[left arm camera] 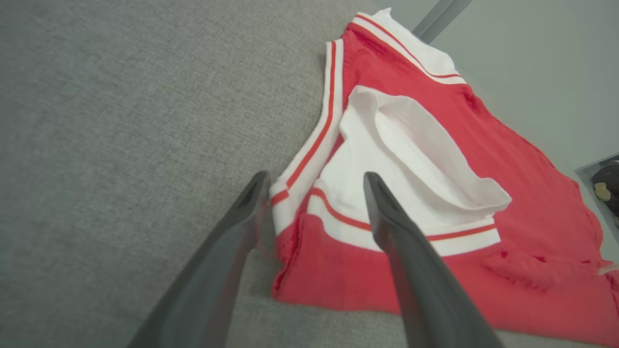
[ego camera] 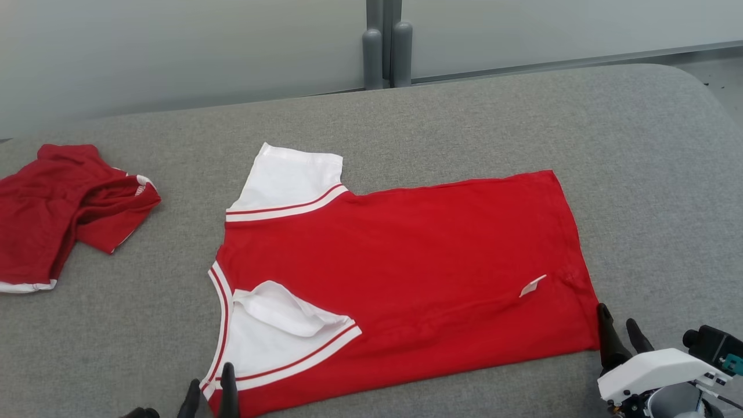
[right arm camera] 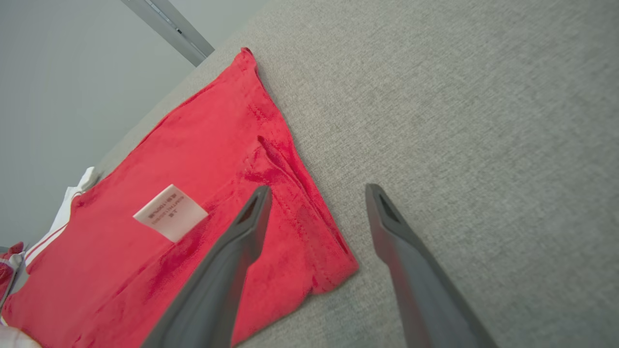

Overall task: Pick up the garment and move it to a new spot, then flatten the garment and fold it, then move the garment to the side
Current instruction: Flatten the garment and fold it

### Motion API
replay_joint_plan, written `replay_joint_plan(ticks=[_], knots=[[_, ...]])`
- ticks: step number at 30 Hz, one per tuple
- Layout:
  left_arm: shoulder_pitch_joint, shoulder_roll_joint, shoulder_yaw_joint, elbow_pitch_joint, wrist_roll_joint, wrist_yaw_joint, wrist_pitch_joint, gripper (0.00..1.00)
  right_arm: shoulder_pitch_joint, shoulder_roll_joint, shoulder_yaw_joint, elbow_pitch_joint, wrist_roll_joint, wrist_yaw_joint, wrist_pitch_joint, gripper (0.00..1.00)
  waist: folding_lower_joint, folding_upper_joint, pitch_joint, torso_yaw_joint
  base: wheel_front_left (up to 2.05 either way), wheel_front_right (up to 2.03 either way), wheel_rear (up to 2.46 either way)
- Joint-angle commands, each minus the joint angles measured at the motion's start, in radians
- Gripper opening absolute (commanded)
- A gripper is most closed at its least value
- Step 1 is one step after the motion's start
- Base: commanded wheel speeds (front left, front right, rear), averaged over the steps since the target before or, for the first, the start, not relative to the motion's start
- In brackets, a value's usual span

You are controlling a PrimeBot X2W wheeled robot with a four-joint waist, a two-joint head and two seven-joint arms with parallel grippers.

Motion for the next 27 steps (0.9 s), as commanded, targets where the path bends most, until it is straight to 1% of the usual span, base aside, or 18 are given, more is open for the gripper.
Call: replay_joint_plan(ticks=[1, 6, 11, 12, 15, 16, 18, 23, 27], knots=[[-0.029, 0.019, 0.004, -0.007, 0.017, 0.007, -0.006, 1.0, 0.01, -0.004, -0.009, -0.014, -0.016, 0.0, -0.007, 1.0, 0.0, 0.0057, 0.006, -0.004, 0.0, 0.0, 0.0], [-0.1, 0.065, -0.009, -0.023, 0.059, 0.009, 0.017, 1.0, -0.011, -0.004, -0.023, -0.074, -0.058, 0.0, 0.003, 1.0, 0.0, 0.0057, 0.016, -0.012, 0.0, 0.0, 0.0], [-0.228, 0.12, -0.037, -0.029, 0.112, -0.003, 0.076, 1.0, -0.03, -0.004, -0.026, -0.156, -0.104, 0.0, 0.029, 1.0, 0.0, 0.0057, 0.032, -0.026, 0.0, 0.0, 0.0], [-0.228, 0.12, -0.037, -0.029, 0.112, -0.003, 0.076, 1.0, -0.03, -0.004, -0.026, -0.156, -0.104, 0.0, 0.029, 1.0, 0.0, 0.0057, 0.032, -0.026, 0.0, 0.0, 0.0], [-0.324, 0.143, -0.055, -0.013, 0.131, -0.014, 0.124, 1.0, -0.046, -0.004, -0.016, -0.212, -0.124, 0.0, 0.048, 1.0, 0.0, 0.0057, 0.051, -0.036, 0.0, 0.0, 0.0], [-0.393, 0.153, -0.062, 0.01, 0.147, -0.018, 0.147, 1.0, -0.06, -0.003, 0.004, -0.25, -0.136, 0.0, 0.062, 1.0, 0.0, 0.0057, 0.068, -0.046, 0.0, 0.0, 0.0], [-0.46, 0.151, -0.067, 0.044, 0.154, -0.022, 0.163, 1.0, -0.07, -0.004, 0.016, -0.281, -0.145, 0.0, 0.075, 1.0, 0.0, 0.0057, 0.086, -0.057, 0.0, 0.0, 0.0], [-0.616, 0.152, -0.088, 0.154, 0.176, -0.039, 0.203, 1.0, -0.105, -0.004, 0.065, -0.343, -0.134, 0.0, 0.098, 1.0, 0.0, 0.0057, 0.141, -0.093, 0.0, 0.0, 0.0], [-0.732, 0.169, -0.11, 0.242, 0.201, -0.06, 0.241, 1.0, -0.129, -0.004, 0.099, -0.377, -0.124, 0.0, 0.1, 1.0, 0.0, 0.0057, 0.195, -0.121, 0.0, 0.0, 0.0]])
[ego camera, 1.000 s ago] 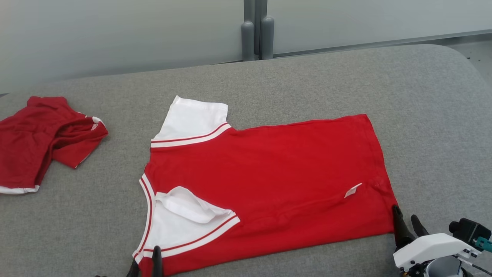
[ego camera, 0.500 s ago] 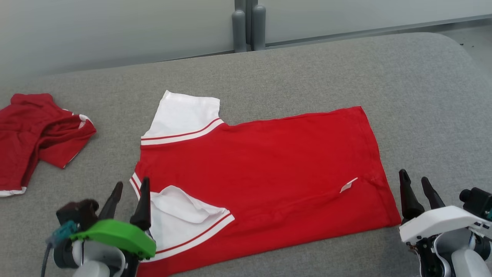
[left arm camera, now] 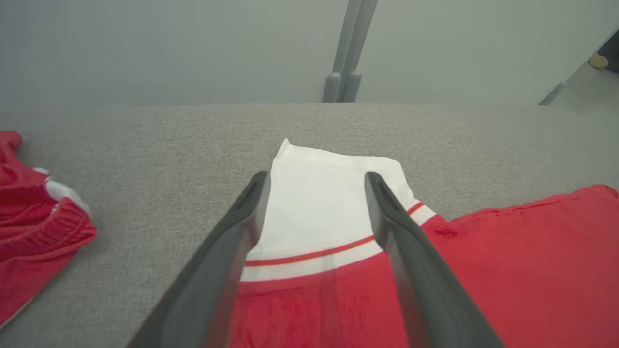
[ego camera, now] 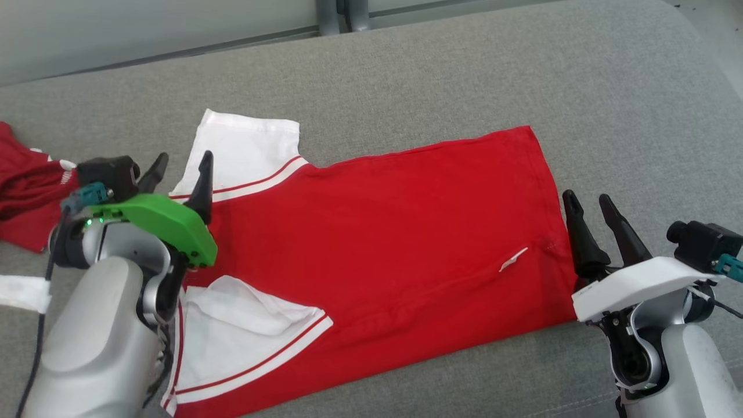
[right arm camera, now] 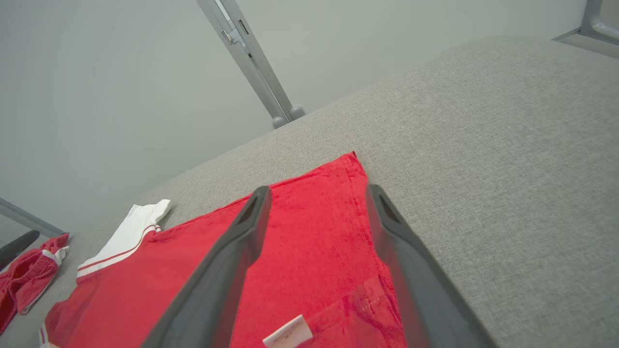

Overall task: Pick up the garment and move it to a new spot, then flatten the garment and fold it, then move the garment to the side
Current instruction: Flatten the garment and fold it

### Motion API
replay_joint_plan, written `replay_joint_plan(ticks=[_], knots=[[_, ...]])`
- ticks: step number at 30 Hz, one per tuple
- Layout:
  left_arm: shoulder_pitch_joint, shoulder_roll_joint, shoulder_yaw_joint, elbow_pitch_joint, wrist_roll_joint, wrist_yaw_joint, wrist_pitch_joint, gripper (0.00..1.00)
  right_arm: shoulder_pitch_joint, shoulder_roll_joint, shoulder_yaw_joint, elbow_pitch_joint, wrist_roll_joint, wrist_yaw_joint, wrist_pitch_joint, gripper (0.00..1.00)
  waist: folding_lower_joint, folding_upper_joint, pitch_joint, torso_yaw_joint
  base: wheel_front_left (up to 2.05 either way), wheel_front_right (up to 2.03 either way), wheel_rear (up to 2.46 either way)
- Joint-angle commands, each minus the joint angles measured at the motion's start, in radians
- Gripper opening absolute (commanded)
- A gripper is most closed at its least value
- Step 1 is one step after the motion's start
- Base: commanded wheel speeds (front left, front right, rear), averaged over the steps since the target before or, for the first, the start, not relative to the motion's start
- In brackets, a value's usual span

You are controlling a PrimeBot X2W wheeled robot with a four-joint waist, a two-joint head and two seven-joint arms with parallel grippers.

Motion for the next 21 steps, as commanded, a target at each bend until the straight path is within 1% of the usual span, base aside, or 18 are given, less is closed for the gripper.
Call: replay_joint_plan(ticks=[1, 10, 13, 21], knots=[[-0.035, 0.015, -0.001, 0.015, 0.011, -0.004, 0.009, 1.0, -0.016, -0.003, 0.007, -0.009, 0.008, 0.0, -0.003, 1.0, -0.0001, 0.0057, 0.055, -0.041, 0.0, 0.0, 0.0], [-0.242, 0.067, -0.028, 0.176, 0.055, -0.025, 0.094, 1.0, -0.041, -0.003, 0.056, -0.052, 0.03, 0.0, -0.021, 1.0, -0.0001, 0.0057, 0.163, -0.089, 0.0, 0.0, 0.0], [-0.29, 0.072, -0.042, 0.227, 0.069, -0.029, 0.114, 1.0, -0.049, -0.003, 0.067, -0.063, 0.034, 0.0, -0.026, 1.0, -0.0001, 0.0057, 0.186, -0.098, 0.0, 0.0, 0.0], [-0.379, 0.07, -0.067, 0.339, 0.097, -0.023, 0.124, 1.0, -0.053, -0.003, 0.095, -0.079, 0.042, 0.0, -0.03, 1.0, -0.0001, 0.0057, 0.213, -0.111, 0.0, 0.0, 0.0]])
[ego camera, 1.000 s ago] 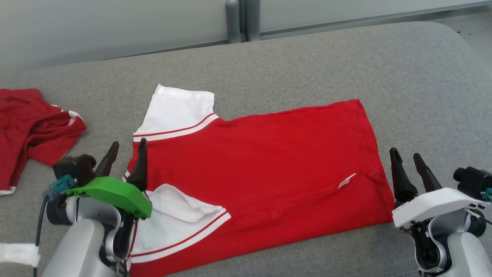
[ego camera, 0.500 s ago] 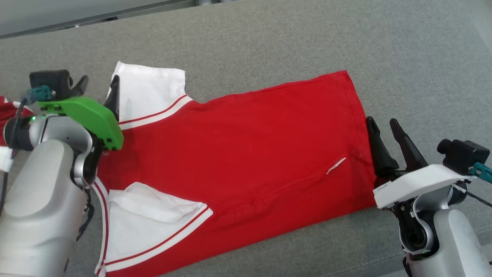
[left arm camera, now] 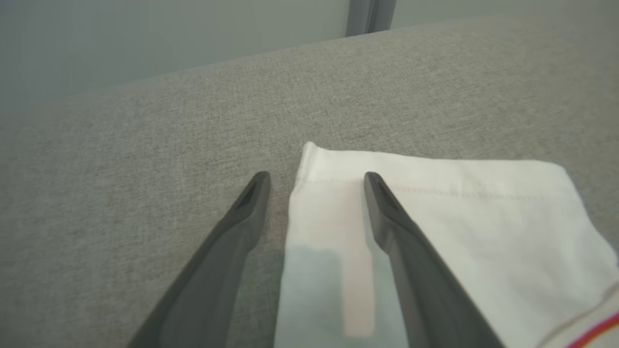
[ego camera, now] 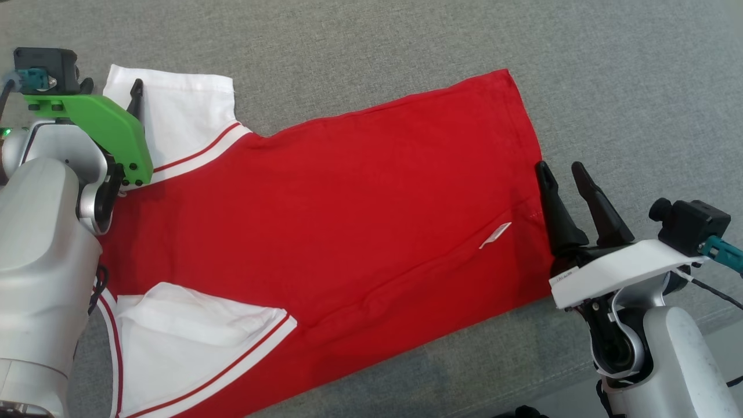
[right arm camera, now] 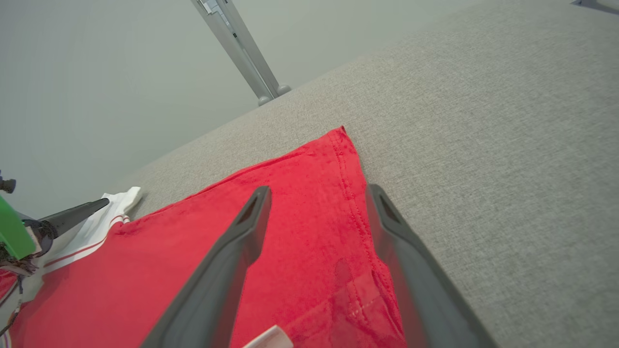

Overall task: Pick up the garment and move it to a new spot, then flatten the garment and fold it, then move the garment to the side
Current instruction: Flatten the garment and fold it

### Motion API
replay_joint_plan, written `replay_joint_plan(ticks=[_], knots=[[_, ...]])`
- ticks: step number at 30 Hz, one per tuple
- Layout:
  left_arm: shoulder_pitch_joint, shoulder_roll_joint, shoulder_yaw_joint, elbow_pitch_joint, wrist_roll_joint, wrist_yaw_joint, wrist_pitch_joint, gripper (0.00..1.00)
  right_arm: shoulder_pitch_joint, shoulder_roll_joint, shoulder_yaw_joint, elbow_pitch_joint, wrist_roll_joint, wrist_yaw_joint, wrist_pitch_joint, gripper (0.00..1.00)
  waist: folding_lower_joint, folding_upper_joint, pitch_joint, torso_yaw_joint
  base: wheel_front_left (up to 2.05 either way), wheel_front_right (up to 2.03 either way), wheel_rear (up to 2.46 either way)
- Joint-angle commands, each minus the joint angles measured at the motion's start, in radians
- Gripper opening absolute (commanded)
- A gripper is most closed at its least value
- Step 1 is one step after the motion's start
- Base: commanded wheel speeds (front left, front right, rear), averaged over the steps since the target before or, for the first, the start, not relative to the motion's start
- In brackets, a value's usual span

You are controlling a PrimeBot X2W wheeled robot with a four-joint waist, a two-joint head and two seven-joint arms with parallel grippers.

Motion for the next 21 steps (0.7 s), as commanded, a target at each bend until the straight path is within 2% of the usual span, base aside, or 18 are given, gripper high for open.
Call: replay_joint_plan(ticks=[1, 8, 9, 10, 11, 12, 13, 21], knots=[[-0.027, 0.006, -0.01, 0.029, 0.016, 0.002, 0.003, 1.0, -0.011, -0.002, 0.012, -0.008, 0.009, 0.0, -0.004, 1.0, 0.0, 0.0057, 0.014, -0.013, 0.0, 0.0, 0.0], [-0.054, -0.01, -0.024, 0.105, 0.022, -0.003, -0.009, 0.98, -0.015, -0.002, 0.023, -0.011, 0.011, 0.0, -0.01, 1.0, 0.0, 0.0057, 0.021, -0.021, 0.0, 0.0, 0.0], [-0.058, -0.013, -0.027, 0.115, 0.024, -0.008, -0.012, 0.79, -0.014, -0.002, 0.023, -0.011, 0.01, 0.0, -0.01, 1.0, 0.0, 0.0057, 0.021, -0.021, 0.0, 0.0, 0.0], [-0.062, -0.015, -0.03, 0.126, 0.024, -0.012, -0.013, 0.47, -0.014, -0.002, 0.023, -0.011, 0.009, 0.0, -0.011, 1.0, 0.0, 0.0057, 0.02, -0.021, 0.0, 0.0, 0.0], [-0.065, -0.017, -0.032, 0.135, 0.024, -0.015, -0.016, 0.27, -0.012, -0.002, 0.023, -0.011, 0.008, 0.0, -0.012, 1.0, 0.0, 0.0057, 0.019, -0.021, 0.0, 0.0, 0.0], [-0.068, -0.018, -0.035, 0.143, 0.025, -0.017, -0.019, 0.03, -0.011, -0.002, 0.023, -0.011, 0.007, 0.0, -0.012, 1.0, 0.0, 0.0057, 0.018, -0.02, 0.0, 0.0, 0.0], [-0.071, -0.02, -0.038, 0.151, 0.024, -0.02, -0.022, 0.0, -0.01, -0.002, 0.022, -0.012, 0.006, 0.0, -0.012, 1.0, 0.0, 0.0057, 0.016, -0.019, 0.0, 0.0, 0.0], [-0.082, -0.042, -0.055, 0.202, 0.021, -0.042, -0.056, 0.0, -0.014, -0.002, 0.025, -0.008, 0.001, 0.0, -0.009, 1.0, 0.0, 0.0057, -0.012, -0.007, 0.0, 0.0, 0.0]])
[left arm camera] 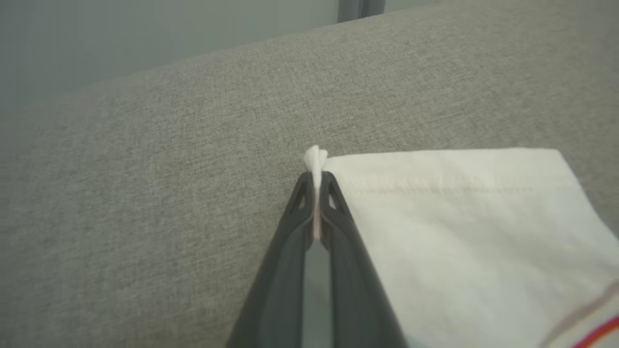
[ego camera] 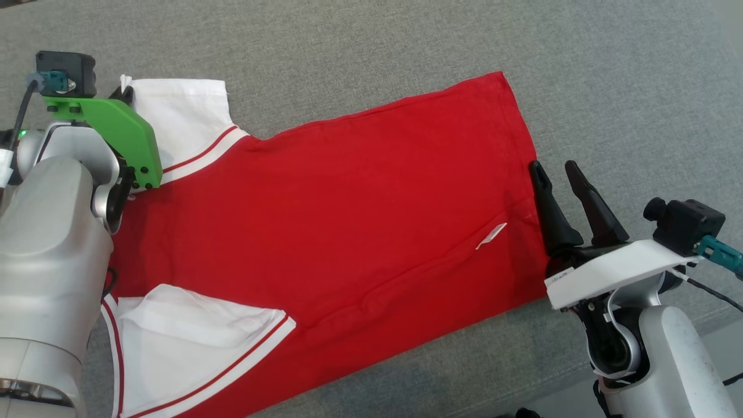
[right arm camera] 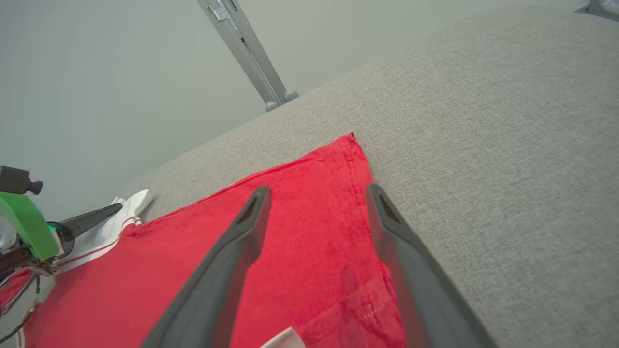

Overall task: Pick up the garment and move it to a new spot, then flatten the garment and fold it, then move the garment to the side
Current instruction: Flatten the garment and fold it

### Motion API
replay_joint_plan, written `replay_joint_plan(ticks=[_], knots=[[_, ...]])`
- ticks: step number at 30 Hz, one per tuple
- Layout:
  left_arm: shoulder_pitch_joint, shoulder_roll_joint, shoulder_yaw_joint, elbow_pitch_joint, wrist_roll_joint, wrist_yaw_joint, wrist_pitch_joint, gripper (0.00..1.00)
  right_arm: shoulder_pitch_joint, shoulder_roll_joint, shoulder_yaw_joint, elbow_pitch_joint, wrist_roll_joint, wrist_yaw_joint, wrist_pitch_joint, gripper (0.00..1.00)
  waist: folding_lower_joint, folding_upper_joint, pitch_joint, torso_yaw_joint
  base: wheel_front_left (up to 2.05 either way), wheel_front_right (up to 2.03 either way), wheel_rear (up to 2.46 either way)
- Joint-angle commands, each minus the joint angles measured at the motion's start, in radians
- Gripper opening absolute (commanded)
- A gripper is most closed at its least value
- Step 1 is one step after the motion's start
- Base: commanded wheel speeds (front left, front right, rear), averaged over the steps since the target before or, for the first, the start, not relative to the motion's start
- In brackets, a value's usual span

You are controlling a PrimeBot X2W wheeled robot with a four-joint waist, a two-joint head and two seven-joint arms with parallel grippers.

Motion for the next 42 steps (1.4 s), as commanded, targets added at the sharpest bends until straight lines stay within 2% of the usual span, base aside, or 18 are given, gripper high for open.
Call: replay_joint_plan(ticks=[1, 8, 14, 19, 28, 30, 42], knots=[[0.0, -0.005, -0.001, 0.009, -0.002, -0.008, -0.012, 0.0, -0.01, -0.003, -0.004, 0.001, -0.007, 0.0, -0.002, 1.0, 0.0, 0.0057, -0.014, 0.007, 0.0, 0.0, 0.0], [0.044, -0.054, -0.031, 0.006, -0.004, -0.043, -0.105, 0.0, -0.002, -0.003, -0.064, 0.025, -0.036, 0.0, 0.028, 1.0, 0.0, 0.0057, -0.095, 0.058, 0.0, 0.0, 0.0], [0.091, -0.096, -0.074, -0.015, -0.006, -0.064, -0.166, 0.0, -0.038, -0.012, -0.156, 0.074, -0.066, 0.0, 0.118, 1.0, 0.0, 0.0057, -0.165, 0.121, 0.0, 0.0, 0.0], [0.135, -0.112, -0.106, -0.055, -0.014, -0.072, -0.214, 0.0, -0.11, -0.069, -0.189, 0.135, -0.096, 0.0, 0.219, 1.0, 0.0, 0.0057, -0.198, 0.169, 0.0, 0.0, 0.0], [0.229, -0.118, -0.146, -0.158, -0.023, -0.075, -0.286, 0.0, -0.26, -0.133, -0.221, 0.319, -0.114, 0.0, 0.339, 1.0, 0.0, 0.0057, -0.205, 0.234, 0.0, 0.0, 0.0], [0.237, -0.119, -0.145, -0.172, -0.026, -0.073, -0.292, 0.0, -0.277, -0.136, -0.224, 0.346, -0.12, 0.0, 0.342, 1.0, 0.0, 0.0057, -0.202, 0.24, 0.0, 0.0, 0.0], [0.279, -0.119, -0.137, -0.333, -0.047, -0.031, -0.294, 0.0, -0.468, -0.149, -0.272, 0.682, -0.198, 0.0, 0.309, 1.0, 0.0, 0.0057, -0.155, 0.295, 0.0, 0.0, 0.0]])
